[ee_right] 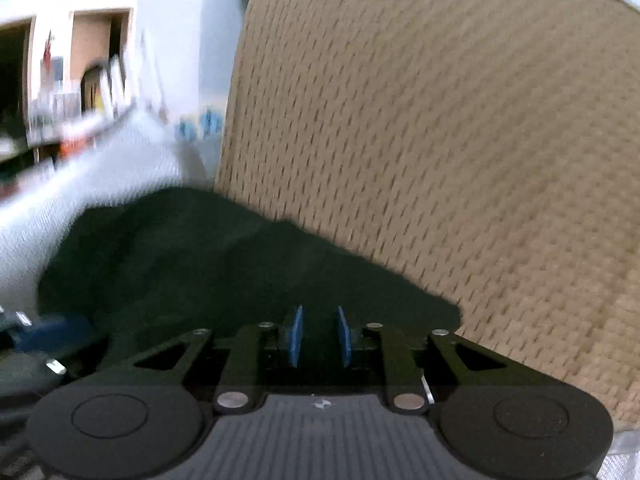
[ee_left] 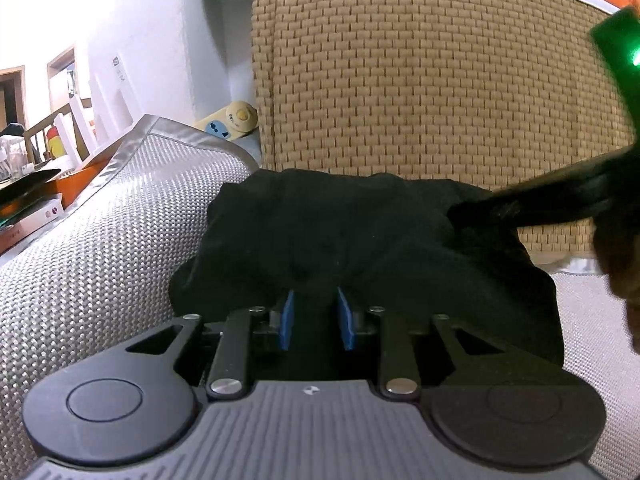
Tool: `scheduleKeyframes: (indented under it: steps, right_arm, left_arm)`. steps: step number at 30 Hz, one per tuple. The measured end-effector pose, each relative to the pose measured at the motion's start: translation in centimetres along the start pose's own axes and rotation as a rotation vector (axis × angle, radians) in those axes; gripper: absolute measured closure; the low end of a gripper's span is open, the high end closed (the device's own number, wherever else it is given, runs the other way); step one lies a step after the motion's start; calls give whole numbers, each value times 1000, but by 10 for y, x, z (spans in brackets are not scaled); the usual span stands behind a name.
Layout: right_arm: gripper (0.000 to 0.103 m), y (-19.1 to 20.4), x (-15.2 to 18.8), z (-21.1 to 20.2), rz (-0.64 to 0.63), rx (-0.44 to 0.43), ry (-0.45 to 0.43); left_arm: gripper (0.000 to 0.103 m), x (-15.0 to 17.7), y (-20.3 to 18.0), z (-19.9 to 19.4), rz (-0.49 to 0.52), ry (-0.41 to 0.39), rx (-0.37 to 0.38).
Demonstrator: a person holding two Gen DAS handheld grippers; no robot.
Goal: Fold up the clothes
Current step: 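Press the black bundle down with both closed tools to square it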
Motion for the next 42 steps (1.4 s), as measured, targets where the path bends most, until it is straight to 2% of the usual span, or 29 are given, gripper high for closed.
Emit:
scheduleKeyframes:
  steps: [1,3,6,9,13,15,18,22,30,42]
  right_arm:
    - [81,4,3,7,-18,-1,18]
    - [82,12,8,9,-67,28,-4]
    - [83,9,10,11,-37,18,-3]
    - [83,6,5,12,-59,4,10]
    - [85,4,2,0,-100,37,-66]
    - [82,-1,5,-5,-122,149,-139]
    - [81,-22,8,7,-14,93,-73]
    - [80,-18,8,15,-29,88,-40]
    - [81,-13,12,13,-29,85,-8]
    - [80,-4,27,-16,83,30,-30]
  left_arm:
    - [76,0,0,1,3,0,3]
    - [76,0,0,3,7,-2,5]
    - [76,1,0,3,5,-11,7]
    - [76,1,0,2,3,-12,6]
    - [76,1,2,1,-3,-8,10]
    - [76,1,3,1,0,-9,13]
    - [76,2,2,1,7,-11,15]
    - [76,3,1,1,14,-21,15]
    - [76,5,1,-1,10,-14,8]
    - [76,8,-2,-3,10,-9,-11]
Point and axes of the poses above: each gripper's, at about its wrist camera, not at the fingertips, and z roughly the way its jaws point, y to its left, x to its underside, the point moved 1 cm from there along z, roughly the way its jaws point, and after that the axes turned 6 degrees about -z, right-handed, at the moved point
